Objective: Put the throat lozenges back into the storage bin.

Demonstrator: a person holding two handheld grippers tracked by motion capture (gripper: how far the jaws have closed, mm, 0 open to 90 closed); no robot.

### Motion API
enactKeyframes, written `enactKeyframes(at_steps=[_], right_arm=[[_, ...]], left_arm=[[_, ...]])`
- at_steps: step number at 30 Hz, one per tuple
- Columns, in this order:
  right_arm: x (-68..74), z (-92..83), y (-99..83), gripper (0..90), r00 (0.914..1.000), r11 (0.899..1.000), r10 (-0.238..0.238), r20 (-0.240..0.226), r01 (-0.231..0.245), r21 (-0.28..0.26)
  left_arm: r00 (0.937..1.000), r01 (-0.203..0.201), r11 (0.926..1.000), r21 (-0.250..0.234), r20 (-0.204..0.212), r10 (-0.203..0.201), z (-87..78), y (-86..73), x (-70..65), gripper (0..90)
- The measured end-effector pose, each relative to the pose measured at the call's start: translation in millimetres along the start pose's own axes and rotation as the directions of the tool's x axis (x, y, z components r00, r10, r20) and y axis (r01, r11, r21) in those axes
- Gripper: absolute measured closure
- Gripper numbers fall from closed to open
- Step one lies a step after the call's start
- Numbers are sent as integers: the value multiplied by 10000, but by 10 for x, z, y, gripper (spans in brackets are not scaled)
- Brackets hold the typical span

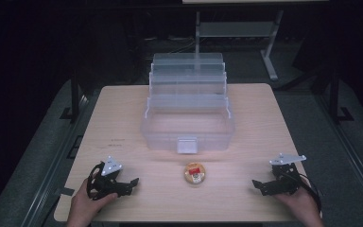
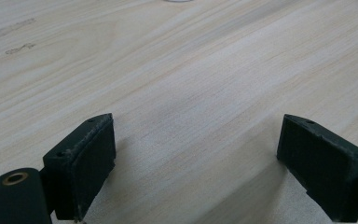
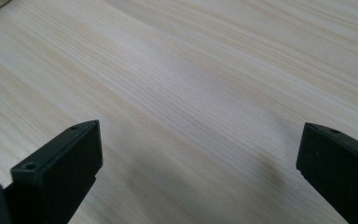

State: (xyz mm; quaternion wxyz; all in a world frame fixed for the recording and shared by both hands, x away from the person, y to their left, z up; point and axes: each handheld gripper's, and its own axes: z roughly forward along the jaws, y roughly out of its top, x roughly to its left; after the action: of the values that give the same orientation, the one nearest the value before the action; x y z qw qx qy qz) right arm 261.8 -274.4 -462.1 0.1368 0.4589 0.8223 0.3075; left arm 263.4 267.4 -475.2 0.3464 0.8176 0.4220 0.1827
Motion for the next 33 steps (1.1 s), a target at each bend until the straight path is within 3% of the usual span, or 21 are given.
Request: enactKeyframes(at_steps=[33], right_arm=[[202, -15, 265, 0, 9930, 9958, -893, -772, 904, 115]], left_arm=[[10000, -4, 10000, 4, -1, 4, 0, 0, 0, 106]])
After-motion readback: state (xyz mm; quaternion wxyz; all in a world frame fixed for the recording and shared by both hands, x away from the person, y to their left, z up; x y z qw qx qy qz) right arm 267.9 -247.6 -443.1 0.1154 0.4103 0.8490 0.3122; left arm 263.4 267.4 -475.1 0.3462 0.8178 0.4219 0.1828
